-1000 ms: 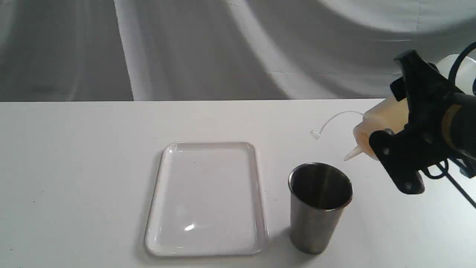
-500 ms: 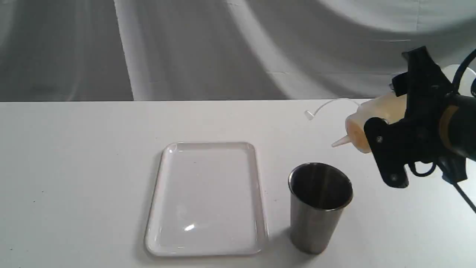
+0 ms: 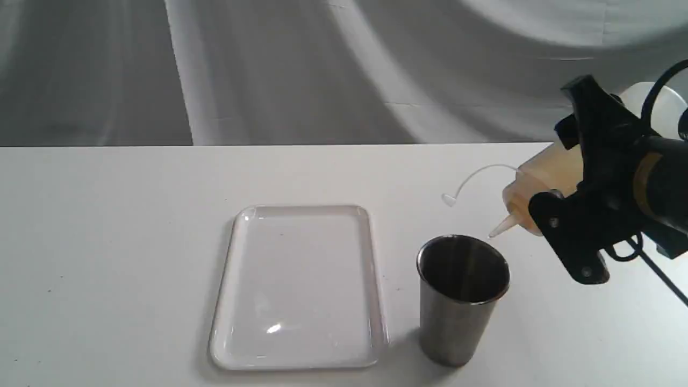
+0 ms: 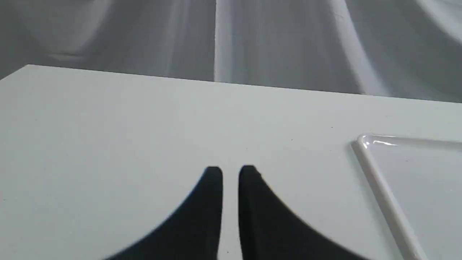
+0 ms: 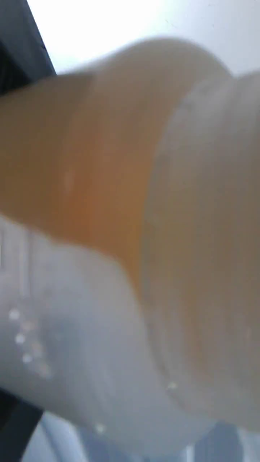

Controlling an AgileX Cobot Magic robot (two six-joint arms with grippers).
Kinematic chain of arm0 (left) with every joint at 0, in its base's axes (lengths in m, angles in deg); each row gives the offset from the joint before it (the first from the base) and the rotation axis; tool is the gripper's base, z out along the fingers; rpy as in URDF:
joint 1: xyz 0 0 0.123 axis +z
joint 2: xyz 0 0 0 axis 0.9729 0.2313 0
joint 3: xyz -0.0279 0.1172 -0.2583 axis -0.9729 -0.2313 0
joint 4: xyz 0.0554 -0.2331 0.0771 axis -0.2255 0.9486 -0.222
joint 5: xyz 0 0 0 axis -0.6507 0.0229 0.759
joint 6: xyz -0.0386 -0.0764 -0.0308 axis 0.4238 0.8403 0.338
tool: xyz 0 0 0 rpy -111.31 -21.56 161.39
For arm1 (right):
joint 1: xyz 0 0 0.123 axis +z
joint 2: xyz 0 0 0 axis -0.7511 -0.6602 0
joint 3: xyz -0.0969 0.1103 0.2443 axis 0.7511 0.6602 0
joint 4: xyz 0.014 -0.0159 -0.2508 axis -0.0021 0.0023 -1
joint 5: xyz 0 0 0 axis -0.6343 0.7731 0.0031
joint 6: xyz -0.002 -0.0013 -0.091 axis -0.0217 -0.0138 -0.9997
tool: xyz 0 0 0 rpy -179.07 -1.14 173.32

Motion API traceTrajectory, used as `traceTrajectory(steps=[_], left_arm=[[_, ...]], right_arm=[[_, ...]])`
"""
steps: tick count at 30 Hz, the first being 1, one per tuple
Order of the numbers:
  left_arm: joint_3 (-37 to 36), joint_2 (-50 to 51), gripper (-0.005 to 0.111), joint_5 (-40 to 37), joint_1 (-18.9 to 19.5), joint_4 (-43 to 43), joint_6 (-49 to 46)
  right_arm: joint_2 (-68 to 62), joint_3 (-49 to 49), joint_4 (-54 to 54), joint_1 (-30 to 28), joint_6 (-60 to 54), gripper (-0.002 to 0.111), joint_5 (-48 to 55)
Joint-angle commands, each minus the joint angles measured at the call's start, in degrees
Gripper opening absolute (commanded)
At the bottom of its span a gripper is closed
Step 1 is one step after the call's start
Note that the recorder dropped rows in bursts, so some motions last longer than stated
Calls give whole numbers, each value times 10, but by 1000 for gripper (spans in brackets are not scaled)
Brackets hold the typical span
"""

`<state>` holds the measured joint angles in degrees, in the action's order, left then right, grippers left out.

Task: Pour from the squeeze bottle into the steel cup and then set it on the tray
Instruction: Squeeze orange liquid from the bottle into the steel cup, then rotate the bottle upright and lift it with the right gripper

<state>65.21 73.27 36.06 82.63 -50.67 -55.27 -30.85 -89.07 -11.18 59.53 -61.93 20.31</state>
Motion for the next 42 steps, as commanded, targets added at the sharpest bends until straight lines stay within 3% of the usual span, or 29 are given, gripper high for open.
traceTrajectory(steps=[1,25,42], left_arm=[[-3,1,8,-1,-3,2,1],[-3,1,8,-1,-3,2,1],[-3,1,8,-1,-3,2,1]], right_arm=[[4,-10,-7,1,-15,0,3],[4,-10,-7,1,9,0,5],[4,-10,-7,1,528,0,-8]])
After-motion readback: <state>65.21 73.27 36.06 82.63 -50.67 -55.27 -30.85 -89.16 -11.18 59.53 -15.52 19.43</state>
